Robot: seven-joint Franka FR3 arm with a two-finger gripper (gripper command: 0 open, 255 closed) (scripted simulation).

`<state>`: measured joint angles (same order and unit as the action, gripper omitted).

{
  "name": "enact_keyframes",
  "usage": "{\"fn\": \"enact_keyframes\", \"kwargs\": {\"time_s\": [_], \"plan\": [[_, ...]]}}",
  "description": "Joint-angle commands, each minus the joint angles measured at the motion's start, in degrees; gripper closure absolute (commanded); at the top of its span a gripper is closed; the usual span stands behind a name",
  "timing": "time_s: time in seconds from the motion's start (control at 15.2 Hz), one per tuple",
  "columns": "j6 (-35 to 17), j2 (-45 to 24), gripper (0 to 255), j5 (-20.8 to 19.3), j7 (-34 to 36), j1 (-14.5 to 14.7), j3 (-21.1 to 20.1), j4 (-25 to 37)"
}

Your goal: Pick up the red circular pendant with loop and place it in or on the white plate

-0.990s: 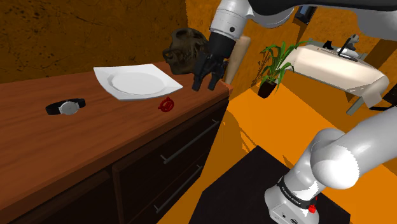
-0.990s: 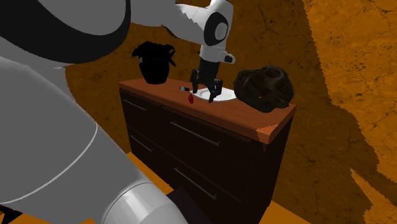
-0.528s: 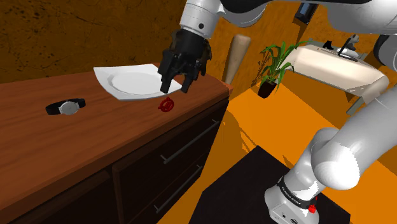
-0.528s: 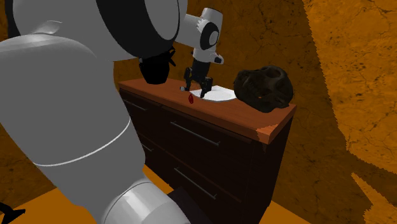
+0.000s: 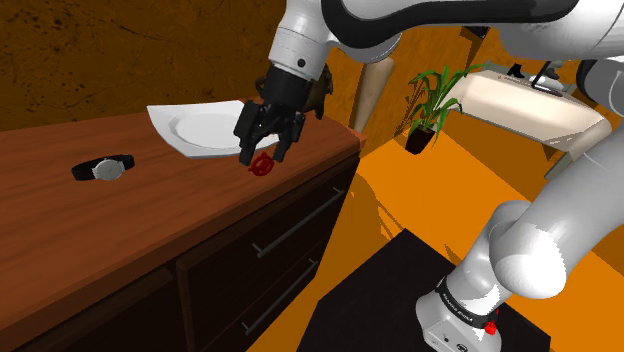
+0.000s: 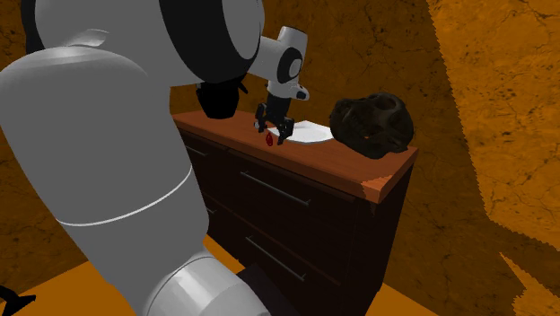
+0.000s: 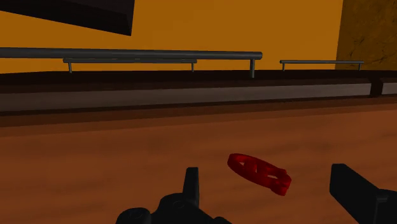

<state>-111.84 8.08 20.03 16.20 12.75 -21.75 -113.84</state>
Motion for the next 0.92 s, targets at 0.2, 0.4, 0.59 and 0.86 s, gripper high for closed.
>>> {"fn": "enact_keyframes", "kwargs": {"time_s": [0.2,0.4,0.59,0.86], "plan": [[-1.1,-0.2,0,0.0,-0.1,0.1,-0.2,-0.8],[-1.1,-0.2,0,0.0,-0.1,0.1,-0.2,-0.8],[-1.1,-0.2,255,0.0,-0.1,0.1,-0.2,-0.8],[-1.1,-0.2,255,0.0,-0.1,0.1,-0.2,-0.8]]}}
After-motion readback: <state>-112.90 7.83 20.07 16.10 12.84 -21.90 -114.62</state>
